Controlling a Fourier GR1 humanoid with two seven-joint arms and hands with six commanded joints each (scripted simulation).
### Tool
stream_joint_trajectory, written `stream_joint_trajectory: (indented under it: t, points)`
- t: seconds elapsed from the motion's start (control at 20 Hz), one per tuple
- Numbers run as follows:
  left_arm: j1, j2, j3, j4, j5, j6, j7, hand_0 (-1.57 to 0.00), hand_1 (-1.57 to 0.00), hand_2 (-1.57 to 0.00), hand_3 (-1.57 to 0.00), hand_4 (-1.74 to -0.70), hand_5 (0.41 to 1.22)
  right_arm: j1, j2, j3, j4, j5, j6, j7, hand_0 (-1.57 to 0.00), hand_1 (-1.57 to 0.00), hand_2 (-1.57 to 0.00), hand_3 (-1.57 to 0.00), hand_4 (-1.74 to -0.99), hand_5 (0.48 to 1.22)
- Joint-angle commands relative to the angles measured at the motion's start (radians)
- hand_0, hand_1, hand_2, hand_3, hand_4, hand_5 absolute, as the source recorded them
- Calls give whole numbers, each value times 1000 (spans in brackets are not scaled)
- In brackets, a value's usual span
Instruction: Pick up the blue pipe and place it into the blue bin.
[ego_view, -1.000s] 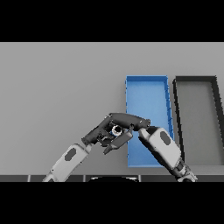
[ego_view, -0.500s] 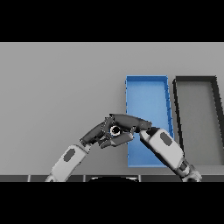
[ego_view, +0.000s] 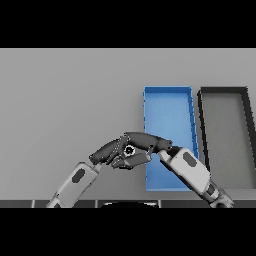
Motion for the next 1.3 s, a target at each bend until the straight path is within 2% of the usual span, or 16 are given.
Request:
stream_joint_trajectory:
  t: [0.0,0.2,0.3,0.4,0.45,0.55,0.6,0.7,0.75,0.85,0.9,0.95,1.0,1.1,1.2,1.25]
  points:
    - [7,6,-2,-2,-6,2,-6,-123,-115,-104,-114,-915,735,8,-3,7,-6,15,-1,-3,-1568,-1568,-1568,-1566,-1496,1216]
    - [12,-8,4,-7,18,1,19,-50,-47,-42,-46,-887,617,-7,3,-8,10,1,-4,0,-1570,-1570,-1570,-1569,-1491,1219]
    - [15,-10,7,4,21,3,27,-32,-30,-27,-29,-889,587,-11,10,-10,23,14,-3,-2,-1570,-1570,-1570,-1570,-1490,1220]
    - [13,-6,20,-3,38,2,41,-20,-19,-17,-18,-897,569,-25,23,-18,19,-21,-19,26,-1570,-1570,-1570,-1570,-1488,1220]
    - [12,-5,23,-1,40,1,55,-16,-15,-13,-14,-896,562,-21,1,-38,6,-54,-23,24,-1571,-1571,-1571,-1570,-1489,1220]
    - [14,-18,15,4,36,5,74,-10,-9,-8,-9,-901,548,-44,2,-46,0,-139,-52,81,-1571,-1571,-1571,-1571,-1491,1221]
    - [14,-15,16,6,40,0,75,-8,-7,-6,-7,-906,541,-51,-13,-56,-13,-180,-61,93,-1571,-1571,-1571,-1571,-1541,1221]
    - [34,-17,2,-5,32,3,64,-4,-4,-4,-4,-914,524,-90,-38,-85,-17,-273,-91,161,-1571,-1571,-1571,-1571,-1613,1221]
    - [24,-19,8,-2,38,2,81,-3,-3,-3,-3,-915,514,-109,-53,-105,-28,-342,-112,183,-1571,-1571,-1571,-1571,-1639,1221]
    - [29,-22,2,-12,44,-2,98,-2,-2,-1,-2,-917,504,-185,-71,-151,-18,-445,-193,237,-1571,-1571,-1571,-1571,-1675,1194]
    - [32,-19,2,-17,43,0,101,-1,-1,-1,-1,-920,503,-226,-82,-180,-21,-503,-233,245,-1571,-1571,-1571,-1571,-1689,1171]
    - [39,-14,0,-21,48,-7,108,-1,-1,-1,-1,-919,503,-272,-104,-213,-8,-559,-241,245,-1571,-1571,-1571,-1571,-1699,1154]
    - [42,-19,-7,-26,38,0,116,0,0,0,0,-917,503,-312,-127,-248,8,-605,-259,215,-1571,-1571,-1571,-1571,-1707,1141]
    - [29,-12,0,-28,42,-5,102,0,0,0,0,-912,502,-399,-169,-287,64,-600,-275,171,-1571,-1571,-1571,-1571,-1720,1127]
    - [50,1,-5,-32,34,-6,72,0,0,1,0,-907,499,-463,-206,-319,114,-603,-339,156,-1571,-1571,-1571,-1571,-1727,1113]
    - [50,4,0,-36,38,-5,74,1,1,1,1,-903,495,-490,-223,-327,174,-578,-357,148,-1571,-1571,-1571,-1571,-1730,1110]
